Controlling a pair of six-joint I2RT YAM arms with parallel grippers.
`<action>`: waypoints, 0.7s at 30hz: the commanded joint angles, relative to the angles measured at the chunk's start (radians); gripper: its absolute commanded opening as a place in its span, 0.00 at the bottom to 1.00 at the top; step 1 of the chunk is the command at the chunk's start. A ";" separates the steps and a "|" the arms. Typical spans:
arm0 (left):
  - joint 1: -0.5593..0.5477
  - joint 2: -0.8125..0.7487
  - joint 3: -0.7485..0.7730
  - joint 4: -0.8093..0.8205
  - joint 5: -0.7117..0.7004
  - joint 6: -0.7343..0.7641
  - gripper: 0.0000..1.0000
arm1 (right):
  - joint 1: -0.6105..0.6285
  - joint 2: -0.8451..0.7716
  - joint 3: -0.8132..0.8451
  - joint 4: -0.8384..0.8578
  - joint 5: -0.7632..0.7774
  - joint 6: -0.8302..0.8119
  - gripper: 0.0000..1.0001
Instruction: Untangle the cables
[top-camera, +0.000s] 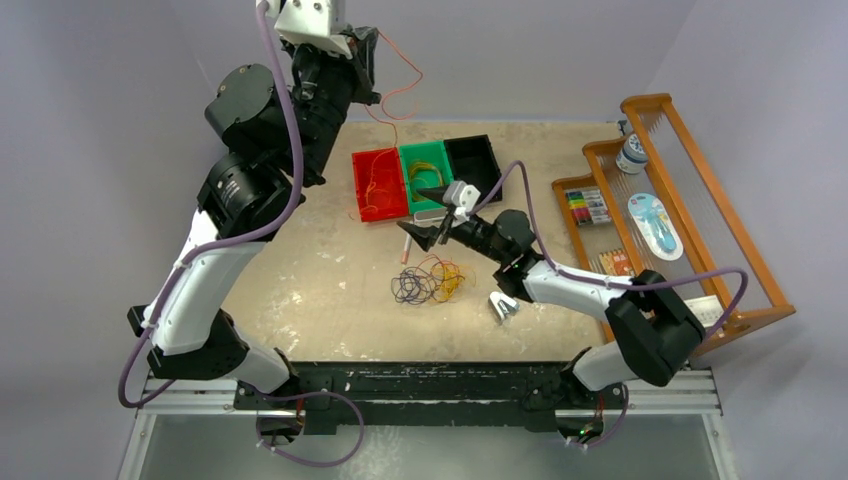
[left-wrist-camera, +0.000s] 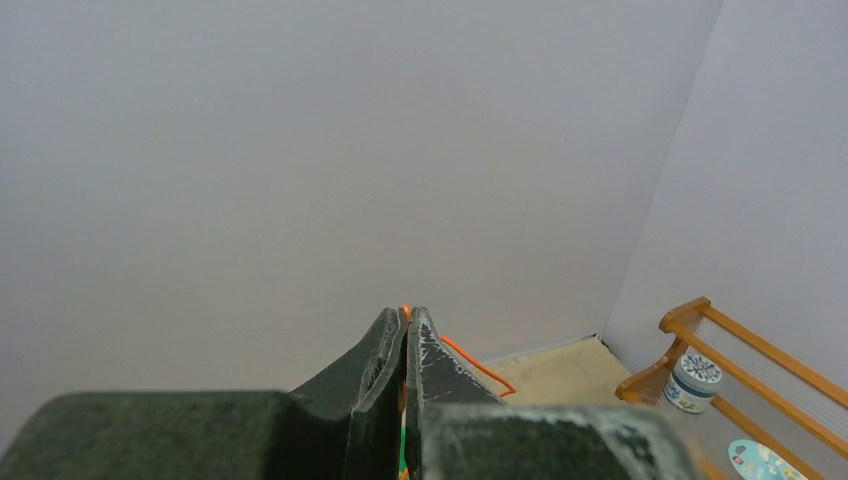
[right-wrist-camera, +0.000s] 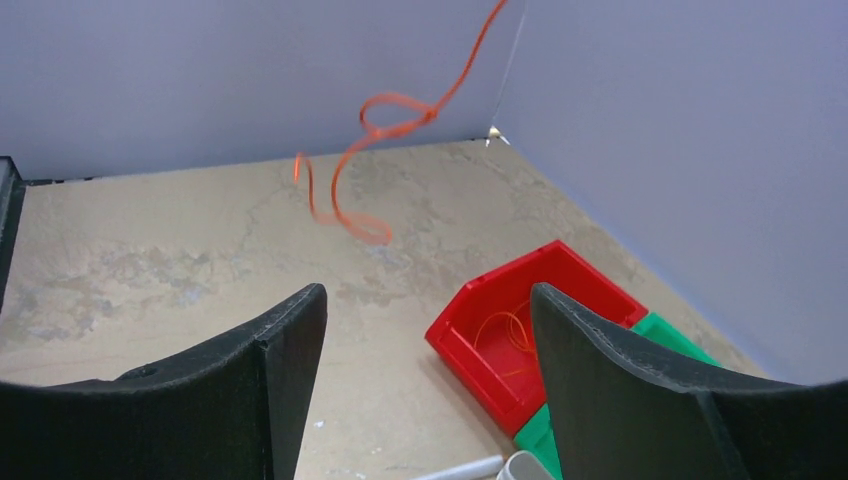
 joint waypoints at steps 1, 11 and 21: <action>-0.004 -0.030 -0.003 0.015 0.020 -0.025 0.00 | 0.003 0.038 0.096 0.065 -0.083 -0.047 0.76; -0.004 -0.038 -0.022 0.022 0.031 -0.034 0.00 | 0.003 0.173 0.228 -0.016 -0.201 -0.029 0.47; -0.004 -0.060 -0.055 0.028 0.014 -0.032 0.00 | 0.003 0.156 0.167 -0.009 -0.199 0.023 0.07</action>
